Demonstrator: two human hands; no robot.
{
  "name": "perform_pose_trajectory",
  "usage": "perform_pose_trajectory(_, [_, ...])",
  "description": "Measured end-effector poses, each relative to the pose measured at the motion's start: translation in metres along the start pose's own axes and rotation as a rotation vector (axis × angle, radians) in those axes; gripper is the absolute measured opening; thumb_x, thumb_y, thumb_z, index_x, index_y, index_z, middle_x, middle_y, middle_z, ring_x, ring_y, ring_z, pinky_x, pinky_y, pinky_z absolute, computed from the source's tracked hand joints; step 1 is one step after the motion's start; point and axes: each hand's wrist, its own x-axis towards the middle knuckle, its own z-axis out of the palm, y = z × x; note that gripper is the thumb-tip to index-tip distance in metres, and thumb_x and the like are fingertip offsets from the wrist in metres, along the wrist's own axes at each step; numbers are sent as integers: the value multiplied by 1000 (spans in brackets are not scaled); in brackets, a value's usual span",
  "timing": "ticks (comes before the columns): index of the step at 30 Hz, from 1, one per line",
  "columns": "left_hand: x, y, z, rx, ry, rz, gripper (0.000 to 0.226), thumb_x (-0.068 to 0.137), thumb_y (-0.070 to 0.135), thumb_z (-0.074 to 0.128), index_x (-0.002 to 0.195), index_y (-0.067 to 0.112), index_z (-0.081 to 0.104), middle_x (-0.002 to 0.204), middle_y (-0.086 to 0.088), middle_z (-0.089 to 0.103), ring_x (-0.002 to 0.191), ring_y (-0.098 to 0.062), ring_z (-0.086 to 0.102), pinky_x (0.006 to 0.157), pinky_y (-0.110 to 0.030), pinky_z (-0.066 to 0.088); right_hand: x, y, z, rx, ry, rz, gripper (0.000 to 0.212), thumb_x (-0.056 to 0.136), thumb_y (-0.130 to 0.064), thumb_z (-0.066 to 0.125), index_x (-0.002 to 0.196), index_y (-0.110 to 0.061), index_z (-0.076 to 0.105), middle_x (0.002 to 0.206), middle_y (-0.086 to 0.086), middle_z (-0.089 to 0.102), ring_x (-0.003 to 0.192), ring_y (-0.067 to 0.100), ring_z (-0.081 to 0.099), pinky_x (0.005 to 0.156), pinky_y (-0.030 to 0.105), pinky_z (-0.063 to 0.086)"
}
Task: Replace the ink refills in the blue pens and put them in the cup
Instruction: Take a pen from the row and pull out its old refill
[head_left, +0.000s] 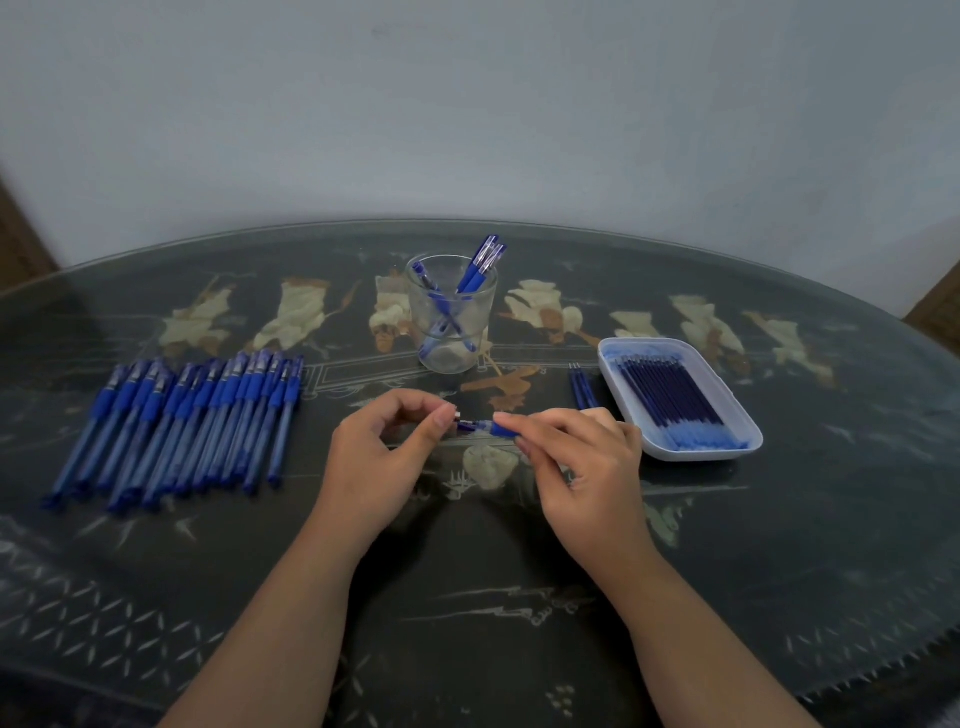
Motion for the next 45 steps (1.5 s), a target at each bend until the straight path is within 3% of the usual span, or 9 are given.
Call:
perform_pose_trajectory(4, [1, 1, -5, -57, 76, -10, 9, 84, 15, 73, 84, 24, 72, 85, 9, 74, 83, -1, 67, 76, -14, 49, 0, 1, -1, -1, 5, 12, 34, 91, -15, 67, 116, -38, 71, 94, -20, 65, 85, 9, 56, 78, 39, 36])
perform_pose_trajectory(8, [3, -3, -17, 392, 54, 160, 14, 80, 15, 75, 81, 28, 71, 83, 16, 69, 88, 3, 62, 85, -9, 43, 0, 0, 0, -2, 18, 13, 34, 90, -14, 68, 115, -37, 72, 93, -20, 65, 84, 9, 57, 77, 39, 36])
perform_pose_trajectory(12, [4, -3, -24, 690, -46, 155, 19, 78, 24, 73, 84, 39, 63, 83, 23, 62, 90, -1, 57, 91, -40, 49, 0, 0, 0, -4, 16, 14, 33, 91, -16, 67, 115, -38, 71, 93, -21, 65, 83, 8, 55, 77, 39, 36])
perform_pose_trajectory(15, [4, -1, -20, 735, -59, 94, 20, 82, 30, 70, 94, 41, 59, 86, 22, 59, 97, -3, 52, 95, -36, 39, 0, -1, -1, -2, 22, 7, 33, 90, -16, 67, 115, -37, 71, 93, -20, 65, 83, 8, 56, 77, 39, 36])
perform_pose_trajectory(28, [1, -8, -18, 592, 74, 257, 28, 80, 29, 73, 103, 36, 60, 103, 19, 61, 109, -9, 55, 101, -41, 35, 11, -14, -14, -123, 103, 55, 25, 92, -23, 62, 114, -28, 72, 94, -19, 68, 90, 12, 59, 83, 39, 39])
perform_pose_trajectory(31, [-2, 0, -10, 387, 30, 406, 32, 76, 28, 79, 104, 28, 64, 104, 16, 64, 106, -4, 59, 96, -34, 46, 23, -26, -27, 45, 133, 159, 22, 92, -21, 64, 112, -25, 72, 98, -13, 65, 92, 8, 58, 83, 35, 48])
perform_pose_trajectory(34, [-11, 16, 0, 105, -110, 296, 41, 67, 34, 83, 104, 23, 66, 98, 12, 69, 101, -6, 65, 87, -25, 52, 33, -45, -41, 298, 97, 342, 22, 88, -15, 70, 107, -24, 73, 93, -12, 69, 90, 4, 64, 80, 15, 49])
perform_pose_trajectory(39, [-23, 29, 15, -163, -276, 116, 47, 60, 25, 86, 102, 23, 66, 98, 4, 70, 94, -13, 69, 78, -30, 58, 36, -60, -49, 654, 5, 645, 19, 85, -12, 73, 101, -23, 73, 89, -9, 76, 86, 6, 72, 77, 23, 56])
perform_pose_trajectory(45, [-24, 31, 16, -136, -219, 106, 38, 70, 1, 82, 99, 23, 70, 88, 9, 71, 79, -10, 68, 73, -30, 60, 36, -60, -50, 728, -17, 691, 19, 86, -10, 72, 102, -20, 72, 88, -3, 77, 83, 11, 73, 73, 24, 57])
